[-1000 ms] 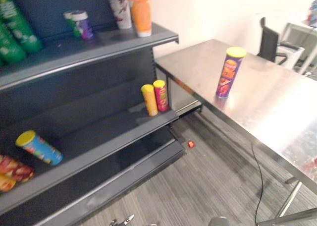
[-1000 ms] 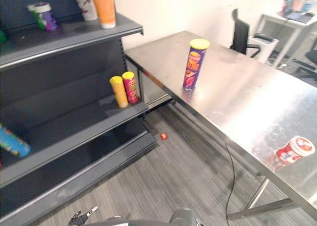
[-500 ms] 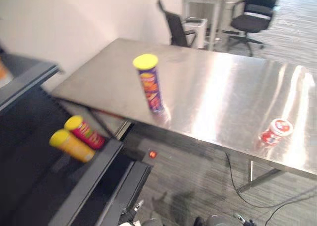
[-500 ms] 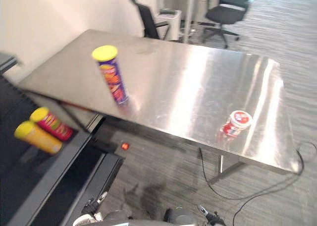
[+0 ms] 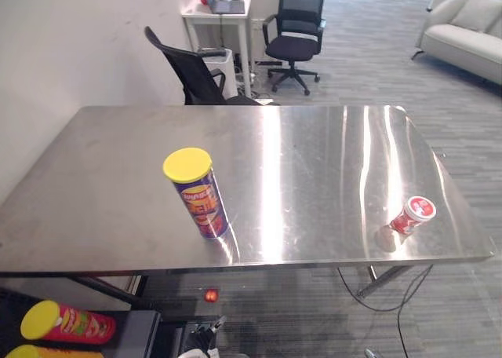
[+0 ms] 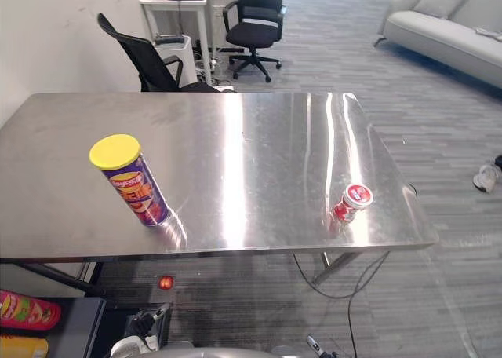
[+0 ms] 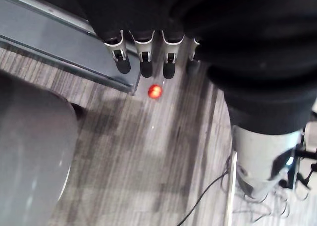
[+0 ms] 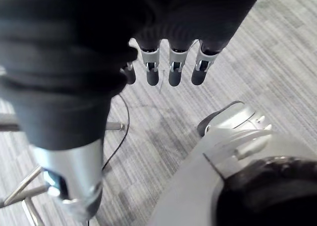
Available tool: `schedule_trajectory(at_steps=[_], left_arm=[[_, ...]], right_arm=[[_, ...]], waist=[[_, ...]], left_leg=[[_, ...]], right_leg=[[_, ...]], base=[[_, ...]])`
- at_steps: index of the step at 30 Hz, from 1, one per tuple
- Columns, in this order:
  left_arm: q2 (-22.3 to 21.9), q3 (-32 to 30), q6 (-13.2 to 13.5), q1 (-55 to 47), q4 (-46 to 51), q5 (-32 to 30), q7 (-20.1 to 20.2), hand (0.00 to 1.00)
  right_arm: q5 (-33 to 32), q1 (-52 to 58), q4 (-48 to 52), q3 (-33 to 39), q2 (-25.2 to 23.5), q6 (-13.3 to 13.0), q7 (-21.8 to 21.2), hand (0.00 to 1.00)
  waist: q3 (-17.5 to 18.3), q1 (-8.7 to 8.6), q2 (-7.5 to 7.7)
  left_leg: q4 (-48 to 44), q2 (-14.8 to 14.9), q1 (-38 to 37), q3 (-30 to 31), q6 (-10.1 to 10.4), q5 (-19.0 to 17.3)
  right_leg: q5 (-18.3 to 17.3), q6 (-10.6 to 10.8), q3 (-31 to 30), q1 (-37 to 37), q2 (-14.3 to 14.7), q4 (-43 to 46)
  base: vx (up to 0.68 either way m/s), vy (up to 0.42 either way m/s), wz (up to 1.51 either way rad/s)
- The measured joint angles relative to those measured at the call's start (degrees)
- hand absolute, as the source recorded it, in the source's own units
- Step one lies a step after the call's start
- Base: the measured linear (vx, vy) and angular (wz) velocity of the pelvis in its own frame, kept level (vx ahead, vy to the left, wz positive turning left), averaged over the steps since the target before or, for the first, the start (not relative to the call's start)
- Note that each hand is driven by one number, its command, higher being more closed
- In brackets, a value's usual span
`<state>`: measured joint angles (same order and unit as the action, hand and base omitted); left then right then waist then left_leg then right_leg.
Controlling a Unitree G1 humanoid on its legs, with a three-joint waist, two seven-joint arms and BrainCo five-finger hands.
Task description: Put the gum and the chips on the shelf.
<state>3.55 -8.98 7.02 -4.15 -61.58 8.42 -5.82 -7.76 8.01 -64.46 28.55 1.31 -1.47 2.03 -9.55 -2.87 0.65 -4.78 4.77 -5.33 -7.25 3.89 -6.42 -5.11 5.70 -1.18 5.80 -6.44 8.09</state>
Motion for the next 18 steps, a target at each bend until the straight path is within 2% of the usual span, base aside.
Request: schedule_trajectory(at_steps=[3, 8, 9, 10, 11, 12, 18], left_arm=[[-0.06, 0.84, 0.00, -0.03, -0.03, -0.04, -0.03, 0.00], [0.03, 0.77, 0.03, -0.18, -0.14, -0.14, 0.04, 0.00], [0.03, 0.70, 0.04, -0.22, -0.12, -0.16, 0.09, 0.00], [0.17, 0.25, 0.07, -0.16, -0.07, -0.23, 0.26, 0.00], [0.11, -0.12, 0.10, -0.04, -0.18, -0.28, 0.41, 0.00], [0.13, -0.44, 0.11, 0.03, -1.17, -0.58, 0.65, 0.00], [-0.06, -0.47, -0.02, 0.05, -2.00, -0.60, 1.39, 0.00]], right_arm=[[0.10, 0.03, 0.04, 0.09, 0.24, 0.09, 0.00, 0.00], [0.56, 0.97, 0.59, -2.81, 0.04, 0.47, 0.07, 0.00], [0.56, 0.93, 0.61, -3.36, -0.04, 0.47, 0.07, 0.00], [0.56, 0.93, 0.63, -4.31, -0.08, 0.45, 0.09, 0.00], [0.56, 0.61, 0.55, -4.37, -0.09, 0.48, 0.06, 0.00], [0.56, 0.39, 0.66, -4.47, -0.08, 0.41, 0.01, 0.00], [-0.50, 1.66, 0.24, -5.38, 0.55, 0.22, -0.79, 0.00]], waist=[[-0.25, -0.20, -0.56], [-0.43, 0.09, -0.05], [-0.20, 0.55, 0.40], [0.32, 1.68, 1.53], [0.41, 1.90, 1.83], [0.44, 1.45, 1.40], [0.99, 1.40, 1.24]], left_leg=[[4.38, -0.25, -0.12, -1.80, -0.47, 2.60], [5.80, -0.44, -0.09, -1.52, -0.93, 3.90], [6.45, -0.99, -0.03, -1.53, -0.94, 4.30], [8.06, -2.34, -0.58, -1.81, -0.50, 5.23], [9.34, -2.55, -1.21, -1.81, -0.70, 6.02], [10.73, -2.52, -1.56, -1.40, -0.56, 7.28], [10.74, -1.91, -1.15, 1.98, -0.19, 7.87]], right_leg=[[1.52, 0.20, -1.77, -2.81, 0.15, -0.36], [1.26, -0.05, -0.35, -3.45, -0.55, 0.95], [0.58, -0.17, 0.18, -3.47, -1.14, 0.52], [-1.68, 0.70, 1.63, -3.63, -2.21, -0.68], [-2.11, 1.53, 1.84, -3.49, -2.74, -1.23], [-2.16, 1.47, 2.68, -3.62, -2.37, -1.13], [-2.29, 1.93, 5.72, -0.26, -1.21, -4.79]], base=[[-0.07, 0.034, -0.40], [-0.13, -0.018, 0.02], [-0.18, -0.037, 0.01], [-0.12, -0.053, -0.14], [-0.15, -0.071, -0.01], [-0.16, -0.097, 0.15], [-0.06, -0.034, 0.24]])
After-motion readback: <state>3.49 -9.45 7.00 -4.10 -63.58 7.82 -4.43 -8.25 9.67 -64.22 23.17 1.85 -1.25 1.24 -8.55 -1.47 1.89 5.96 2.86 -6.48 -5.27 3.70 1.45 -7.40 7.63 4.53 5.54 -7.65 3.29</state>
